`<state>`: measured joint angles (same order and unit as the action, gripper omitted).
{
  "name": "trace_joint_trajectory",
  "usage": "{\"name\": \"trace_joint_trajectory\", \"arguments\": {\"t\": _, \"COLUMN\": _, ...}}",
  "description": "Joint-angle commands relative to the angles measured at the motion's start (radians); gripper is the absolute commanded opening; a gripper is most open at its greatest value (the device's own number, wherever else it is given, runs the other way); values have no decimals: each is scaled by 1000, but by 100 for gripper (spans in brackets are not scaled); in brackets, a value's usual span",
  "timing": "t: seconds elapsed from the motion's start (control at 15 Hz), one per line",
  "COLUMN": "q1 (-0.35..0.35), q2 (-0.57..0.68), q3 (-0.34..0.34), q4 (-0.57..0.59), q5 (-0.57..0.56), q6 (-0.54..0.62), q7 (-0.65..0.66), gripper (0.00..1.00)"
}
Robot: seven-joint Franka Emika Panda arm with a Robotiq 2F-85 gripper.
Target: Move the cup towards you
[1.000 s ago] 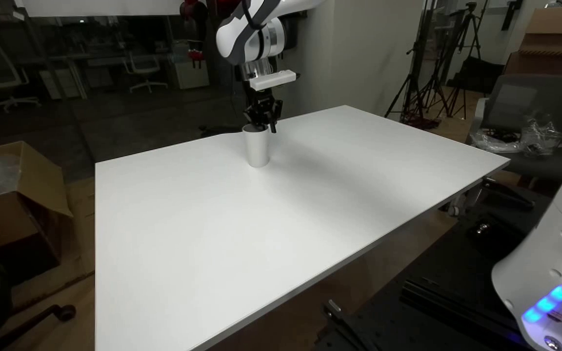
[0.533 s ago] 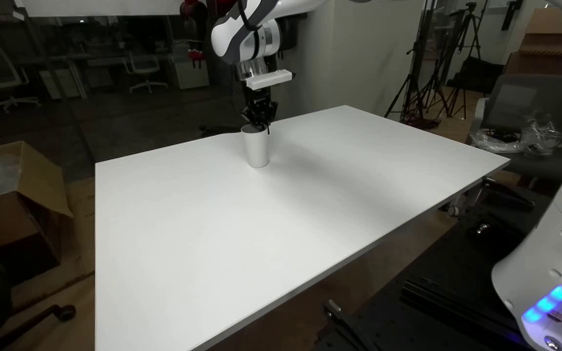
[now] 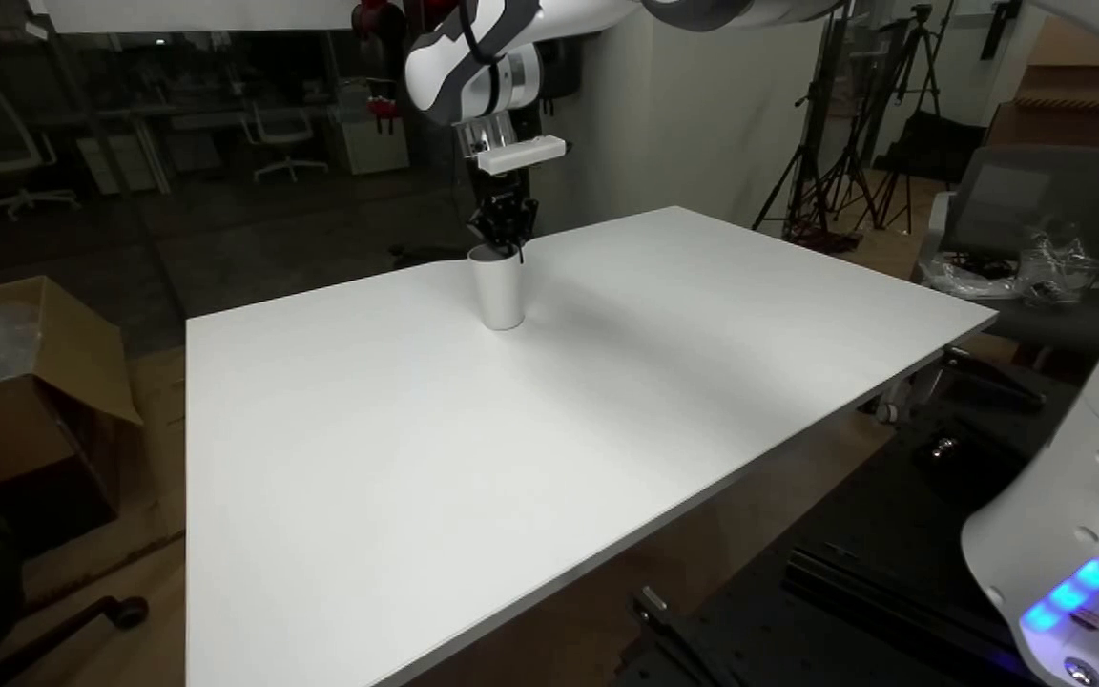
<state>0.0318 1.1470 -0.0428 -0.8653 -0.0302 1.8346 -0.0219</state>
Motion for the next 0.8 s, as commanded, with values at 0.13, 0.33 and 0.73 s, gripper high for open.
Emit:
{"name": "trace_joint_trajectory", "arguments": {"t": 0.13, "q1": 0, "q2": 5, "q3": 1, "q4": 9, "q5": 0, "q6": -6, "q7": -2, "gripper": 11}}
{"name": "trace_joint_trajectory", "arguments": {"t": 0.33, "q1": 0, "q2": 5, "q3": 1, "q4": 10, "q5": 0, "q6": -7, "q7": -2, "gripper": 3}}
{"name": "trace_joint_trajectory", "arguments": {"t": 0.73, "q1": 2, "q2": -138, "q3": 7, "q4": -241, "q5": 19, "q6": 94, "q7": 7, "gripper": 3}}
